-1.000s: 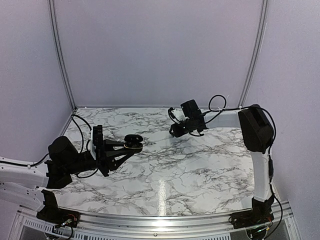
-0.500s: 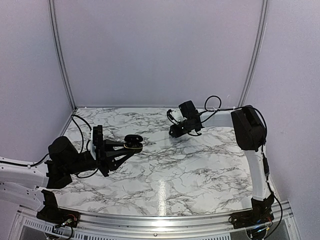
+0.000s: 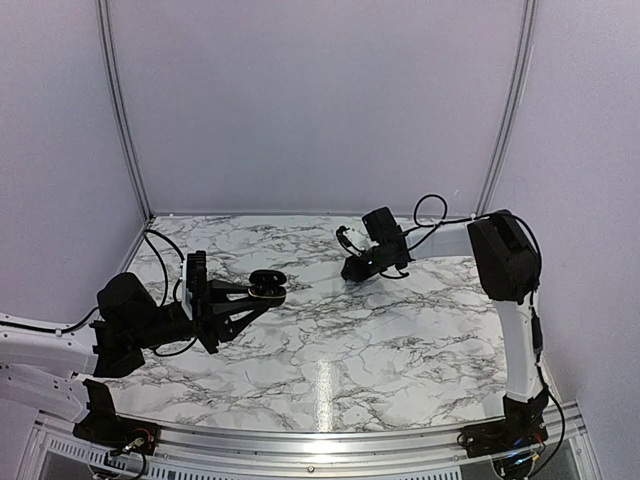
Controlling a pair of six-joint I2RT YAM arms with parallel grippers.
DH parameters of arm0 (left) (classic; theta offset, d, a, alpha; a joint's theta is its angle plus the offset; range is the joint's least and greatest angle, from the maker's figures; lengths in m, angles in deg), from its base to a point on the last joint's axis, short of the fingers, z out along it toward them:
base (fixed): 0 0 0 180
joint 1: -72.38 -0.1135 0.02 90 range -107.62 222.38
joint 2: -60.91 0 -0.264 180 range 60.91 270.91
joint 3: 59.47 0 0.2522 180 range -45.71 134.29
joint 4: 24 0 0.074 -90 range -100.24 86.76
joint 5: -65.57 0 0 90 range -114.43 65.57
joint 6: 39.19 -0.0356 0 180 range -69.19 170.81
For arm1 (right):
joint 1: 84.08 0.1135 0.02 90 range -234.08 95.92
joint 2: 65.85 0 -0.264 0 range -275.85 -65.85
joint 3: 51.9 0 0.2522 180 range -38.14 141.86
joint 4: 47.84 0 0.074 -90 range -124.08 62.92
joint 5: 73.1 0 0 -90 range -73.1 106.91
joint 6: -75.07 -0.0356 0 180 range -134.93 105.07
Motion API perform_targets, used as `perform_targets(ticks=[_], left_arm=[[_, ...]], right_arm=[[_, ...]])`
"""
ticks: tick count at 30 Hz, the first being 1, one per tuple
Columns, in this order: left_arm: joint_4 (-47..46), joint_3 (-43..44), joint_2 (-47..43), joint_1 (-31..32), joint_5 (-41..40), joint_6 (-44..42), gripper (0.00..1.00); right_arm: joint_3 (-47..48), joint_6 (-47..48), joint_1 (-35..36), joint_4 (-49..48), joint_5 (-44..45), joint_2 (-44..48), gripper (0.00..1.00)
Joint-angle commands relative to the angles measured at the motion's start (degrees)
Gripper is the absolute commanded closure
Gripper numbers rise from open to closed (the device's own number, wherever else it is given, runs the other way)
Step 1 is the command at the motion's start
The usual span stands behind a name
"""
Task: Insert the wireless bluetooth earbuds into the charging case
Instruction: Move the right earbud to the center of the board.
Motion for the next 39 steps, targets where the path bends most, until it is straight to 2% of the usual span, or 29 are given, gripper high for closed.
perform_targets(ticks=[1,7,12,21,24,30,39], left_arm=[[-0.6,0.5,-0.2,-0.3,0.5,-0.5,1.0],[-0.5,0.4,-0.5,-0.3,0.5,-0.3,1.0],[-0.6,-0.1,-0.8,-0.3,0.4,-0.1,1.0],[-0.6,-0.8,-1.5,-0.3,0.4,-0.2,1.0],[-0.7,-0.6,-1.3,-0.3,0.7,-0.2,1.0],[-0.9,-0.7,-1.6,-0.3,0.9,0.0,1.0],[-0.9,-1.3,-2.4,-0.3,0.6,0.3,1.0]], right_arm=[[-4.3,-0.6,-0.1,0.6,-2.9,3.2,0.83],[-12.9,-1.9,3.4,0.4,-3.7,10.8,0.84],[-19.5,-2.5,8.6,6.1,-3.7,17.5,0.84],[-32.6,-7.4,22.0,12.5,-3.7,28.8,0.84],[-33.6,-7.4,26.4,14.0,-2.4,29.4,0.84],[-30.5,-3.5,29.9,16.5,-1.5,27.0,0.85],[-20.5,0.2,31.5,28.4,-1.5,23.0,0.7]])
